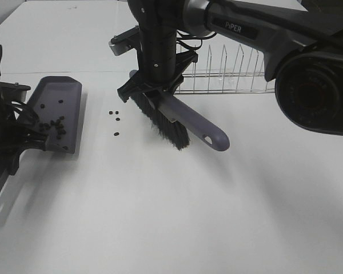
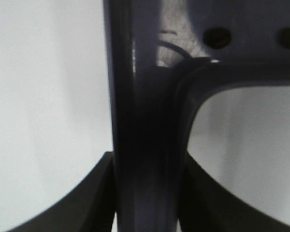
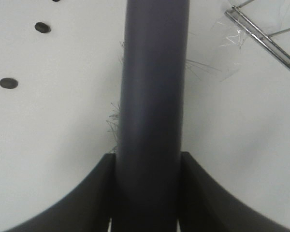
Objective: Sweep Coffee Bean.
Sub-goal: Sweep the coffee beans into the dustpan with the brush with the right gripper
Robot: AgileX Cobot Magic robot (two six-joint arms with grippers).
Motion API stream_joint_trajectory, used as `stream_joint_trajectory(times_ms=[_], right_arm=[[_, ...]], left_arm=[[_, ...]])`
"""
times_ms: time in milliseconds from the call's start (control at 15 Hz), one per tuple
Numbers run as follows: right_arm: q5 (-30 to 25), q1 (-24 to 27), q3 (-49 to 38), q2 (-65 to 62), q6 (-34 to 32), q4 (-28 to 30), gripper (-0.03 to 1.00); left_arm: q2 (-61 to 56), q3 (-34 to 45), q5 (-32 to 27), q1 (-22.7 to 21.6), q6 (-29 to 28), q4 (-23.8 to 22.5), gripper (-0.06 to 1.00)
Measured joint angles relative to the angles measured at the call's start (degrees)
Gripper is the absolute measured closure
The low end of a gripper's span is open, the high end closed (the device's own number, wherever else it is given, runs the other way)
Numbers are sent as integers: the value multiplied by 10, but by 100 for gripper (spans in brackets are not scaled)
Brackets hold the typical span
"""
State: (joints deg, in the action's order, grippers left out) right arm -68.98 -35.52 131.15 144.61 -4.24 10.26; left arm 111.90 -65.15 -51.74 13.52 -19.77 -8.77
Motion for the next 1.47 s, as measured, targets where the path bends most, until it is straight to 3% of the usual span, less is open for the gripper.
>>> stream_joint_trajectory(times_ms=[333, 600, 1000, 1200, 1467], right_arm=[[-2, 0, 0, 0, -3, 20, 70], [-2, 1, 0, -1, -23, 70, 70], [29, 1, 0, -1, 9, -61, 70], [37, -5, 0, 3, 23, -95, 70], [50, -55, 2, 9, 50, -125, 70]], left_arm=[[52, 3, 23, 0, 31, 62, 62], [54, 2, 34, 28, 33, 72, 62], [54, 2, 40, 29, 33, 88, 62], [54, 2, 41, 29, 33, 88, 62], [54, 2, 41, 29, 33, 92, 62]])
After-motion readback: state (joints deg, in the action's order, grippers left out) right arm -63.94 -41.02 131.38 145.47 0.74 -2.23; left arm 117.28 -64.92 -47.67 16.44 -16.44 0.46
